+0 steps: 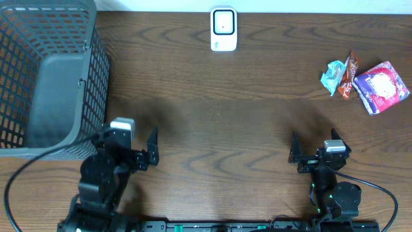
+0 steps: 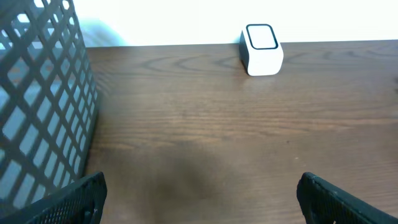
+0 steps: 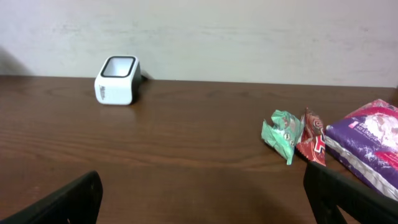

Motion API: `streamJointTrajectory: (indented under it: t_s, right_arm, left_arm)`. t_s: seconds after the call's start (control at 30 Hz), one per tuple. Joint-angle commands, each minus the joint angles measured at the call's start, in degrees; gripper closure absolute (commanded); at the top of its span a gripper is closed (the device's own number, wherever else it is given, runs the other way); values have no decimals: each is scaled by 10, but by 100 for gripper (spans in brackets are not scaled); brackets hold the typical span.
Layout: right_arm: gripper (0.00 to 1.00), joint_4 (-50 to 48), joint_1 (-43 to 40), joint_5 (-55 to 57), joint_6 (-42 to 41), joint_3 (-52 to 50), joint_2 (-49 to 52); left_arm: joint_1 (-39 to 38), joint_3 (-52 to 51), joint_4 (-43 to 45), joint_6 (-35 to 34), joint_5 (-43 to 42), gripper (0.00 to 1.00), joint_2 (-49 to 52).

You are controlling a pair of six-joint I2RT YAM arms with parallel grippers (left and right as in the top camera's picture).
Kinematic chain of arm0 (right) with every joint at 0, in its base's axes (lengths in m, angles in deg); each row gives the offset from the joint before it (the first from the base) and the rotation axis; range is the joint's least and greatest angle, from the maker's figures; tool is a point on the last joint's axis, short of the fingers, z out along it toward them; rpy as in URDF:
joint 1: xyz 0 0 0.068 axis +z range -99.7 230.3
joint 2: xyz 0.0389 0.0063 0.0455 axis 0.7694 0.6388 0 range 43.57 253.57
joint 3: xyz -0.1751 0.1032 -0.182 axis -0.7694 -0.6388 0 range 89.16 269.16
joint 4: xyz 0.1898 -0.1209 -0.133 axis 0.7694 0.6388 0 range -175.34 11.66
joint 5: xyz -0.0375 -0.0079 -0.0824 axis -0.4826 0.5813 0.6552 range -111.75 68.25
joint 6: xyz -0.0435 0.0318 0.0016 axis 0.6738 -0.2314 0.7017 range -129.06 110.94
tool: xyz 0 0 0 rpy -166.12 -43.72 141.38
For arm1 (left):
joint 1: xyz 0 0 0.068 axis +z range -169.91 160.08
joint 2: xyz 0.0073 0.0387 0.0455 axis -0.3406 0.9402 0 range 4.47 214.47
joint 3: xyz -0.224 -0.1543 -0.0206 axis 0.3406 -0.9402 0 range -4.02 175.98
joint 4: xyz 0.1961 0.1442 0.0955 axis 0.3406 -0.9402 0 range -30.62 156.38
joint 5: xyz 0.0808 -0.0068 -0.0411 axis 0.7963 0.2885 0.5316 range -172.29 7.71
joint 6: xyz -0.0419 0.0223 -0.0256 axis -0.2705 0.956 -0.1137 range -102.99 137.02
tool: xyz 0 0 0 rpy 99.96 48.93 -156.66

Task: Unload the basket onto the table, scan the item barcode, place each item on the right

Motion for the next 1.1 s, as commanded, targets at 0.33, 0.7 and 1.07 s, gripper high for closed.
streamJointTrajectory:
  t_s: [0.33,0.7,1.07]
  right_arm:
    - [1,0,-3,-3,-3,-3,-3]
    - [1,0,-3,-3,-3,-3,-3]
    - [1,0,-3,-3,-3,-3,-3]
  left_arm:
    - [6,-170,127,4,-7,2,-163]
    - [49,-290,304,-12,-7,2,-233]
    - [55,-292,317,-14,-7,2,-234]
